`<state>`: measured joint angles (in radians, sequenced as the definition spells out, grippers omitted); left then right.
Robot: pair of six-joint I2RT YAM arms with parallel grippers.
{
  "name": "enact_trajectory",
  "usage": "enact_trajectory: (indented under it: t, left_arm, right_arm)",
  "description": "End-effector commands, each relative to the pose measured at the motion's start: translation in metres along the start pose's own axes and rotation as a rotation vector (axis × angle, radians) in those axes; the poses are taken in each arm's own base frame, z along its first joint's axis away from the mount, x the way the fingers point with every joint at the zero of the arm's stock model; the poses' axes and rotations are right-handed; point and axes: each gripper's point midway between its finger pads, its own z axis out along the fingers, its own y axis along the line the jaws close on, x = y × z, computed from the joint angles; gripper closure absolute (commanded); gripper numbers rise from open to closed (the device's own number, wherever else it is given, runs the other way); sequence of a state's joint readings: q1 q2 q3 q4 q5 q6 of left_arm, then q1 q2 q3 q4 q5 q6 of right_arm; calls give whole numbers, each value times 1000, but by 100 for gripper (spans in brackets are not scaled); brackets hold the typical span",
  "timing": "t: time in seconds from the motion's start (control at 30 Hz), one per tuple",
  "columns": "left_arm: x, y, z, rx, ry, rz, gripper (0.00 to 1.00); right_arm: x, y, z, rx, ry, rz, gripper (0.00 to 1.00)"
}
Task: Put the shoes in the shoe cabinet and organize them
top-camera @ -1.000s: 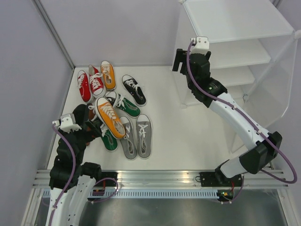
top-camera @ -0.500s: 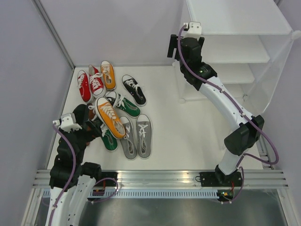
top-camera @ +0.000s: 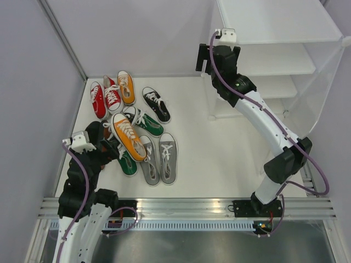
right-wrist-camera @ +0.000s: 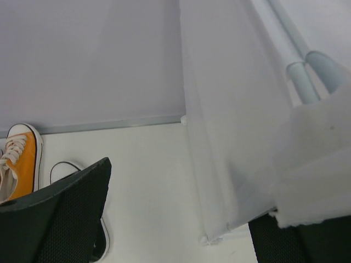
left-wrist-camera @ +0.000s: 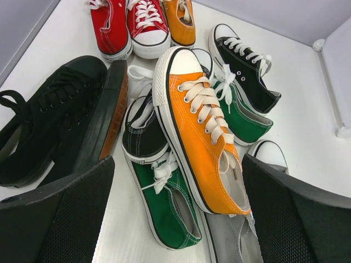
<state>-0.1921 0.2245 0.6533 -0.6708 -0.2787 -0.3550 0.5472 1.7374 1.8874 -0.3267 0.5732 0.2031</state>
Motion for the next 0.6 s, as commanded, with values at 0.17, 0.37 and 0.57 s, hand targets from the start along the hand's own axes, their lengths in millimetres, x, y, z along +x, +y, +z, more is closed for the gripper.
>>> enact_trajectory:
  t: [0.17,0.37,0.57]
  left_arm:
    - [-5,-7,1,27,-13,-31,0]
    - [-5,-6,1,23,-15,-32,0]
    - [-6,-6,1,20,-17,-33,0]
  right_arm:
    - [6,-25,-87,-62,89,71,2]
    - [43,-91,-139,102,178,42,2]
    - [71,-186,-199,449,184,28,2]
